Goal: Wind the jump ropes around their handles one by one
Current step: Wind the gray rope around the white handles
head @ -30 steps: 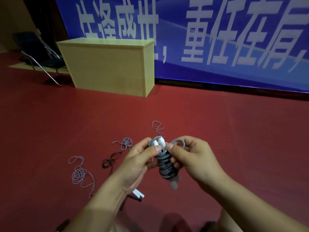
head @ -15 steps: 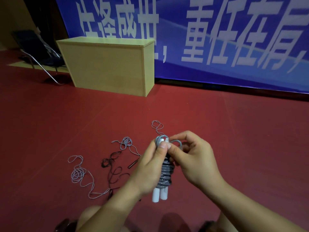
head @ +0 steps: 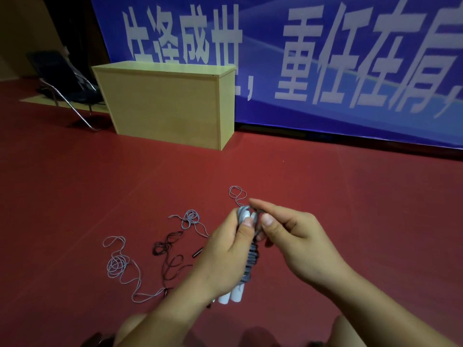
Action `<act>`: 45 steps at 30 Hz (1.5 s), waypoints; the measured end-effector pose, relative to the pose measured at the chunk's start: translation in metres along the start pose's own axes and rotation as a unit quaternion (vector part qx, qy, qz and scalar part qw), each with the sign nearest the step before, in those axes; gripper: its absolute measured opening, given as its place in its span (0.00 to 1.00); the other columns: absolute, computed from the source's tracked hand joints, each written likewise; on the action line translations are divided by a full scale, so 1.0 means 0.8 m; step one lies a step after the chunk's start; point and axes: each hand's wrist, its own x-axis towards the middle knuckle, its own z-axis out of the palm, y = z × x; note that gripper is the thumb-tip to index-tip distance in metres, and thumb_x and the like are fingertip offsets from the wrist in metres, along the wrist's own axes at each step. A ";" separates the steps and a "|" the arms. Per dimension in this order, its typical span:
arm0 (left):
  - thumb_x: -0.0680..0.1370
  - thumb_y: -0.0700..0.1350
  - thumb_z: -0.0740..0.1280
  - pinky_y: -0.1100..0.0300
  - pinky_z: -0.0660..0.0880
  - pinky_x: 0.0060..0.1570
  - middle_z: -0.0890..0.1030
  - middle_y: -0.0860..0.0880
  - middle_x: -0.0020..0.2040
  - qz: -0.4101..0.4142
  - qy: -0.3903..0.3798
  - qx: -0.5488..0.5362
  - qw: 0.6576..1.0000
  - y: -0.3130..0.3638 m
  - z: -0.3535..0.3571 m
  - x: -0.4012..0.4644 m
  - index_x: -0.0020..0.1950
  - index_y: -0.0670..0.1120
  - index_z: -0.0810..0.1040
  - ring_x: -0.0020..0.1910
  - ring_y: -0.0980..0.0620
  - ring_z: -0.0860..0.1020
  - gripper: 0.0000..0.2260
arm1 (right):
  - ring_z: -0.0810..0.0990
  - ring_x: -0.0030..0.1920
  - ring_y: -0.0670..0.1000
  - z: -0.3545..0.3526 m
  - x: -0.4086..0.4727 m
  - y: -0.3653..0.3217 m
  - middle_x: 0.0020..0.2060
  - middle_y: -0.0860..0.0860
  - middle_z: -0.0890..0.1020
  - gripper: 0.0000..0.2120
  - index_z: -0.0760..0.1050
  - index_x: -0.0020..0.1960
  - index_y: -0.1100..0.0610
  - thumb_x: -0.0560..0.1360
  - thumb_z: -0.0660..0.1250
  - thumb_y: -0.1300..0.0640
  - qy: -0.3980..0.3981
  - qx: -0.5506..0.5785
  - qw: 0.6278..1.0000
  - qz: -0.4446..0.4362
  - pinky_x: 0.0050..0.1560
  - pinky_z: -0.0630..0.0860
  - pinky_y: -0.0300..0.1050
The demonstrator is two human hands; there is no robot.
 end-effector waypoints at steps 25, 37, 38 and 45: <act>0.83 0.55 0.54 0.58 0.71 0.42 0.78 0.52 0.38 -0.022 0.049 0.109 0.993 0.005 0.006 -0.008 0.49 0.50 0.73 0.40 0.55 0.76 0.13 | 0.76 0.31 0.49 0.010 0.003 -0.001 0.28 0.52 0.76 0.08 0.77 0.51 0.55 0.77 0.65 0.67 0.093 0.101 0.986 0.098 0.38 0.74 0.46; 0.84 0.53 0.53 0.55 0.71 0.43 0.78 0.53 0.40 -0.038 0.040 0.121 0.991 0.000 0.004 -0.005 0.49 0.52 0.72 0.41 0.54 0.76 0.10 | 0.81 0.34 0.47 0.008 -0.001 -0.005 0.34 0.52 0.84 0.09 0.79 0.52 0.59 0.75 0.68 0.70 0.066 0.134 0.981 0.124 0.38 0.77 0.38; 0.84 0.52 0.53 0.52 0.73 0.45 0.79 0.53 0.40 -0.044 0.026 0.125 0.991 -0.001 0.004 -0.005 0.49 0.51 0.71 0.42 0.53 0.76 0.10 | 0.80 0.34 0.46 0.007 -0.001 -0.006 0.34 0.52 0.84 0.09 0.79 0.51 0.59 0.75 0.68 0.70 0.066 0.133 0.981 0.122 0.37 0.77 0.37; 0.83 0.57 0.51 0.46 0.74 0.49 0.81 0.53 0.45 -0.016 -0.046 0.129 0.990 0.003 -0.003 -0.010 0.53 0.51 0.72 0.46 0.53 0.78 0.15 | 0.80 0.32 0.49 0.006 0.001 -0.009 0.33 0.57 0.83 0.02 0.80 0.44 0.63 0.72 0.72 0.68 0.090 0.170 0.968 0.162 0.35 0.79 0.39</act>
